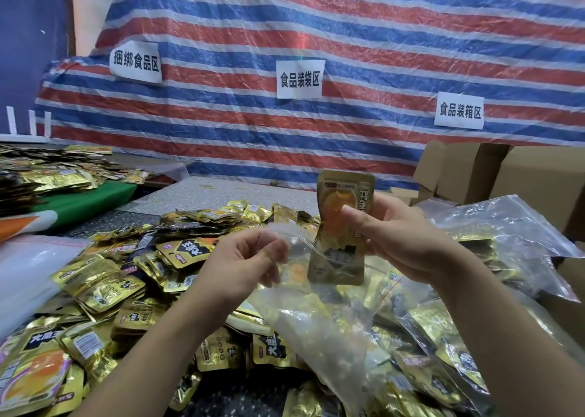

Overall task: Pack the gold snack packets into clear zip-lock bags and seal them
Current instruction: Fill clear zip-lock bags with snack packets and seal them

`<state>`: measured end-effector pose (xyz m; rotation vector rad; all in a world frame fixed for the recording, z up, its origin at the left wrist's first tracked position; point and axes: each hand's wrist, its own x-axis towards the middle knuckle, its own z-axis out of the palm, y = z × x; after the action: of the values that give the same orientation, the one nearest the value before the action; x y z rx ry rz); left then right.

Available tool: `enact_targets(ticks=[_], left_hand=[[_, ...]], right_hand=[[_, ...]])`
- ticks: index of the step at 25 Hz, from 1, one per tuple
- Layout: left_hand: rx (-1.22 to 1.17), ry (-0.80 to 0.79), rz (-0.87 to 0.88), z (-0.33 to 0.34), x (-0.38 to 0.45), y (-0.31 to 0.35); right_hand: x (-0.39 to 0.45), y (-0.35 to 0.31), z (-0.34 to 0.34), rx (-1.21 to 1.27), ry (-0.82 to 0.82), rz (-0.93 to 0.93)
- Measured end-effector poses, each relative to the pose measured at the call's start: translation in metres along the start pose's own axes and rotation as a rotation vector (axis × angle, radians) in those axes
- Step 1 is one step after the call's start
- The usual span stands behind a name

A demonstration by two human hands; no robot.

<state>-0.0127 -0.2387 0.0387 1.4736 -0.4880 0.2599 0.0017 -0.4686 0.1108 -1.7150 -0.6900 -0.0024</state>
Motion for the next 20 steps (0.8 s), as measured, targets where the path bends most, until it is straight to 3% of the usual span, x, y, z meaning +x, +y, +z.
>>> enact_targets(ticks=[6,15,20], left_hand=[[0.037,0.035,-0.011,0.003,0.000,0.001],[0.068,-0.005,-0.020,0.010,-0.002,0.000],[0.068,0.000,0.004,0.011,-0.002,-0.001]], right_hand=[[0.002,-0.009,-0.001,-0.239,-0.087,0.061],[0.008,-0.032,0.012,-0.813,-0.300,0.292],[0.011,-0.031,0.025,-0.970,-0.248,0.215]])
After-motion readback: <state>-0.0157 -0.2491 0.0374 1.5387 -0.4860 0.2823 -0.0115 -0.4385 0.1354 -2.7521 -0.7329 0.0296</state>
